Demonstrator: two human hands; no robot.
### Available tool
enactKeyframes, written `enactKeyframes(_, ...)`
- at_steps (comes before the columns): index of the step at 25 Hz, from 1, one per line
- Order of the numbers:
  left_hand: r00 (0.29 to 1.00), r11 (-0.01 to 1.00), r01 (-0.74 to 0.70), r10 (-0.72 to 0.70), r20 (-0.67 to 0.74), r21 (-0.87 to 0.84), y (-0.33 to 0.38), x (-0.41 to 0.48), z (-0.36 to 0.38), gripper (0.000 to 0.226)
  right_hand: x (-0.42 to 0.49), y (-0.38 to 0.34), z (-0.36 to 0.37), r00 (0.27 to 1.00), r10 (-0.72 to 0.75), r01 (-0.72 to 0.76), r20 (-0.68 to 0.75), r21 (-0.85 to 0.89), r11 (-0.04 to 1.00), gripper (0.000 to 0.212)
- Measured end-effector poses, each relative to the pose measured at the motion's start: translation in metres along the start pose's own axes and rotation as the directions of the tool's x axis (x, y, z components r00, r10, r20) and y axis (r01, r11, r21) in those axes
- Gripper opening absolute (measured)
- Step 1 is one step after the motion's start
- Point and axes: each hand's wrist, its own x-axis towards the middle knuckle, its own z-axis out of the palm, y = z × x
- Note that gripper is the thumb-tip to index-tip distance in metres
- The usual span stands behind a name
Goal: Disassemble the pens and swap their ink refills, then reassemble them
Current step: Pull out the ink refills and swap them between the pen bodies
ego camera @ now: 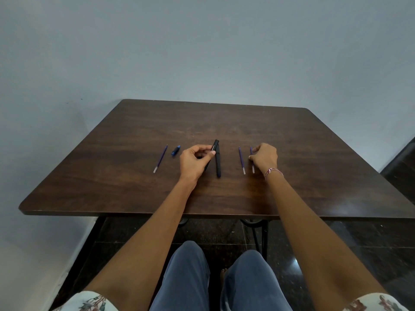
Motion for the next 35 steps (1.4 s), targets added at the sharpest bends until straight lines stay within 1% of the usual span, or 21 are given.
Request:
enactKeyframes(3,1.000,1.000,0.001,-0.001,0.003,0.009,0.000,0.000,0.000,0.022,-0.005,-0.004,0.001,0.998,-0.052,0.045,-0.047,-0.133,0.990,0.013)
enactKeyframes(6,1.000,1.000,-0.004,0.004,0.003,0.007,0.001,-0.001,-0.001,0.022,-0.010,-0.011,0.003,0.995,-0.093,0.082,-0.035,-0.242,0.967,0.007)
enactKeyframes(7,1.000,1.000,-0.003,0.003,0.004,0.009,0.001,-0.001,-0.001,0.022,-0.011,-0.012,0.002,0.995,-0.094,0.085,-0.023,-0.258,0.962,0.008)
enactKeyframes(8,1.000,1.000,-0.002,0.002,0.006,0.013,0.001,-0.001,-0.002,0.022,-0.011,-0.012,0.002,0.996,-0.089,0.081,-0.018,-0.259,0.962,0.016)
enactKeyframes(10,1.000,1.000,-0.001,0.001,0.009,0.018,0.001,-0.001,-0.002,0.022,-0.010,-0.011,0.000,0.997,-0.074,0.070,-0.010,-0.236,0.969,0.034)
enactKeyframes(11,1.000,1.000,-0.001,0.001,0.009,0.017,0.001,-0.002,-0.002,0.022,-0.011,-0.010,-0.001,0.998,-0.070,0.066,-0.009,-0.217,0.974,0.038)
enactKeyframes(15,1.000,1.000,-0.010,0.010,0.007,0.008,0.000,-0.001,-0.002,0.021,-0.011,-0.008,-0.007,0.998,-0.060,0.059,0.004,-0.188,0.980,0.041)
enactKeyframes(23,1.000,1.000,-0.029,0.029,0.011,-0.001,-0.002,0.000,-0.001,0.019,-0.010,-0.002,-0.009,0.999,-0.046,0.048,0.022,-0.146,0.988,0.038)
enactKeyframes(26,1.000,1.000,-0.026,0.026,0.011,0.011,-0.002,0.000,-0.001,0.019,-0.008,0.001,-0.009,0.999,-0.025,0.029,0.031,-0.117,0.993,0.030)
enactKeyframes(27,1.000,1.000,-0.028,0.028,0.012,0.008,-0.002,0.000,-0.001,0.019,-0.006,0.002,-0.008,0.999,-0.003,0.006,0.042,-0.080,0.997,0.024)
enactKeyframes(28,0.999,0.999,-0.032,0.032,0.014,0.003,-0.002,0.000,-0.001,0.019,-0.004,0.002,-0.008,0.998,0.037,-0.039,0.059,0.023,0.999,0.018)
enactKeyframes(29,0.999,0.999,-0.036,0.036,0.017,0.000,-0.003,-0.001,-0.001,0.020,-0.002,0.002,-0.009,0.989,0.101,-0.123,0.106,0.221,0.967,0.016)
enactKeyframes(30,0.999,0.999,-0.038,0.038,0.018,-0.001,-0.003,-0.001,-0.001,0.020,-0.002,0.000,-0.011,0.965,0.169,-0.246,0.202,0.468,0.849,0.015)
enactKeyframes(31,0.999,0.999,-0.041,0.041,0.017,0.001,-0.004,-0.001,-0.001,0.020,-0.003,-0.002,-0.013,0.929,0.192,-0.360,0.316,0.662,0.658,0.015)
enactKeyframes(32,0.999,0.999,-0.043,0.042,0.017,0.006,-0.004,0.000,-0.001,0.021,-0.005,-0.003,-0.015,0.906,0.172,-0.420,0.387,0.771,0.479,0.014)
enactKeyframes(33,0.999,0.999,-0.042,0.042,0.020,0.012,-0.005,-0.001,-0.001,0.021,-0.008,-0.003,-0.014,0.897,0.142,-0.440,0.418,0.825,0.353,0.014)
enactKeyframes(34,0.999,0.999,-0.042,0.042,0.024,0.018,-0.006,0.000,0.000,0.021,-0.011,-0.004,-0.012,0.897,0.111,-0.442,0.429,0.857,0.264,0.015)
enactKeyframes(35,0.999,0.999,-0.046,0.046,0.029,0.020,-0.006,0.000,0.000,0.021,-0.015,-0.005,-0.010,0.903,0.080,-0.429,0.421,0.881,0.201,0.016)
